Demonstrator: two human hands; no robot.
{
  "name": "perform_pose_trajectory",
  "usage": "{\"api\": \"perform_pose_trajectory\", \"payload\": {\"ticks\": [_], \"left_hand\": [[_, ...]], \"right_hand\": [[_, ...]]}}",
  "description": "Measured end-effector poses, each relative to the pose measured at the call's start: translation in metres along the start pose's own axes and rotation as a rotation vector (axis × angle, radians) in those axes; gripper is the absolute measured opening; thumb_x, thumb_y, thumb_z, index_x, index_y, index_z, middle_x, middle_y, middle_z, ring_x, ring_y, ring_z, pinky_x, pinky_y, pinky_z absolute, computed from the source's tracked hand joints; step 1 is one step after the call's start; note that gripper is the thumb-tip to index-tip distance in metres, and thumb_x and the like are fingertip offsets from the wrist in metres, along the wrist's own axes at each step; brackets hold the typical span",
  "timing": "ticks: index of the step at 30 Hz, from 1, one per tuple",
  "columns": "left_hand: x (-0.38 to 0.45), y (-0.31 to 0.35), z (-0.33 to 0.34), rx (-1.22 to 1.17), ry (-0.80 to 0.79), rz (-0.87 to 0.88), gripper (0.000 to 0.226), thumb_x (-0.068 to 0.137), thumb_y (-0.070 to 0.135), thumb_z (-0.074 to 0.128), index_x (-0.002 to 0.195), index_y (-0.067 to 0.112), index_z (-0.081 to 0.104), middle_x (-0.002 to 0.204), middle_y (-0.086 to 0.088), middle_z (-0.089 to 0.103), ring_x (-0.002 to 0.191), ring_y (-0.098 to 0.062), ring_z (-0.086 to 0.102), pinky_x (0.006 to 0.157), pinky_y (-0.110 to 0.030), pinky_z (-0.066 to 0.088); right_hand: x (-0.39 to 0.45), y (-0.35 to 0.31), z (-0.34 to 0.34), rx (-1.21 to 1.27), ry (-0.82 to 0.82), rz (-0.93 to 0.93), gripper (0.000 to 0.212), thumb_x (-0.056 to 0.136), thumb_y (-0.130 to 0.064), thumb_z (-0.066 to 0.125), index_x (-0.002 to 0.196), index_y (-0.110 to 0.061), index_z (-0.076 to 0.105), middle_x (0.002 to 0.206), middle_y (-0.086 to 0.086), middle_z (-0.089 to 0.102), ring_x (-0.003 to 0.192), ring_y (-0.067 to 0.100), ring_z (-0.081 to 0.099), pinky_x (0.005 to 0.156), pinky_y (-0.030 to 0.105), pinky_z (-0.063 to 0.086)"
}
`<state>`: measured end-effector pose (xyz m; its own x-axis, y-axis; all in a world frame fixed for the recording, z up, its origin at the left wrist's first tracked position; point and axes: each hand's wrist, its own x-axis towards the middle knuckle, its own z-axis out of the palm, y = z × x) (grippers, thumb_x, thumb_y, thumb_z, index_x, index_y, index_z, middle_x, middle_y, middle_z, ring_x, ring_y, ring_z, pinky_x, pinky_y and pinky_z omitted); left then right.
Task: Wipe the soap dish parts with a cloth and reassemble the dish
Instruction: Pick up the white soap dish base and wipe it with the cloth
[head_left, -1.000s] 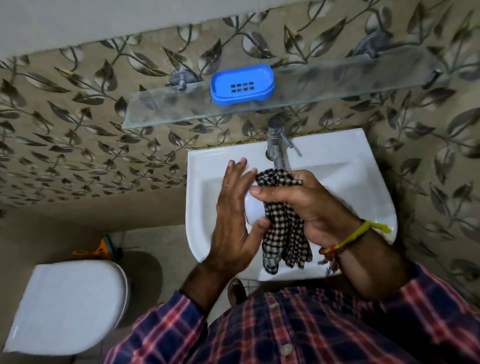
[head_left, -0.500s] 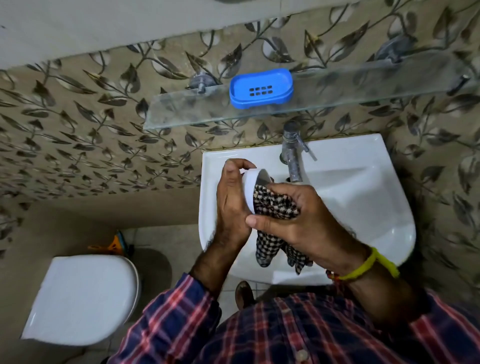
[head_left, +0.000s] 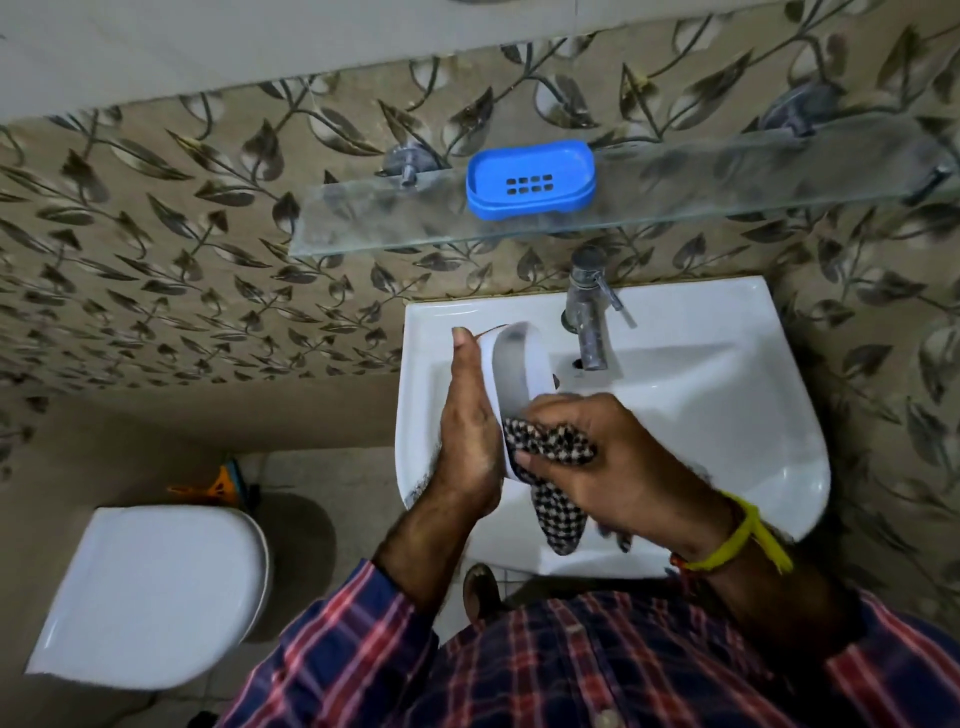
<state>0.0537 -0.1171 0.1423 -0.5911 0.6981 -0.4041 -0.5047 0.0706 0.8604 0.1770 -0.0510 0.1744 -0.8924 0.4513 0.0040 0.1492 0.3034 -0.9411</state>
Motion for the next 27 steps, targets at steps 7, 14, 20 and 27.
{"api": "perform_pose_trajectory", "payload": {"ticks": [7, 14, 20, 27], "left_hand": [[-0.001, -0.005, -0.005, -0.247, -0.034, -0.195, 0.075, 0.093, 0.075, 0.035, 0.137, 0.021, 0.061, 0.132, -0.014, 0.068, 0.116, -0.029, 0.067, 0.104, -0.047, 0.049], [-0.005, -0.021, 0.009, -0.302, -0.118, -0.198, 0.074, 0.094, 0.072, 0.035, 0.1, 0.016, 0.082, 0.121, -0.011, 0.07, 0.108, -0.022, 0.072, 0.091, -0.034, 0.057], [0.001, -0.029, 0.006, -0.249, -0.165, -0.169, 0.079, 0.093, 0.076, 0.021, 0.105, 0.026, 0.081, 0.112, -0.003, 0.077, 0.111, -0.019, 0.071, 0.092, -0.035, 0.055], [0.004, -0.024, 0.0, -0.243, -0.177, -0.218, 0.087, 0.078, 0.088, 0.032, 0.101, 0.021, 0.083, 0.111, -0.009, 0.077, 0.105, -0.024, 0.074, 0.088, -0.037, 0.058]], "right_hand": [[0.01, -0.018, -0.007, -0.281, 0.491, -0.084, 0.005, 0.084, -0.007, 0.07, 0.08, -0.009, 0.073, 0.073, 0.005, 0.068, 0.069, 0.02, 0.064, 0.064, 0.036, 0.052], [0.008, -0.017, 0.011, -0.399, 0.289, -0.09, 0.023, 0.081, -0.019, 0.065, 0.102, -0.015, 0.072, 0.098, 0.001, 0.062, 0.091, 0.029, 0.064, 0.072, 0.044, 0.056], [0.013, -0.015, 0.0, -0.671, 0.307, 0.003, 0.036, 0.079, -0.02, 0.071, 0.114, -0.027, 0.073, 0.095, 0.007, 0.07, 0.09, 0.036, 0.067, 0.07, 0.041, 0.055], [0.009, -0.012, 0.002, -0.616, 0.293, -0.002, 0.032, 0.079, -0.023, 0.062, 0.108, -0.024, 0.076, 0.095, 0.007, 0.073, 0.091, 0.034, 0.068, 0.071, 0.039, 0.055]]}}
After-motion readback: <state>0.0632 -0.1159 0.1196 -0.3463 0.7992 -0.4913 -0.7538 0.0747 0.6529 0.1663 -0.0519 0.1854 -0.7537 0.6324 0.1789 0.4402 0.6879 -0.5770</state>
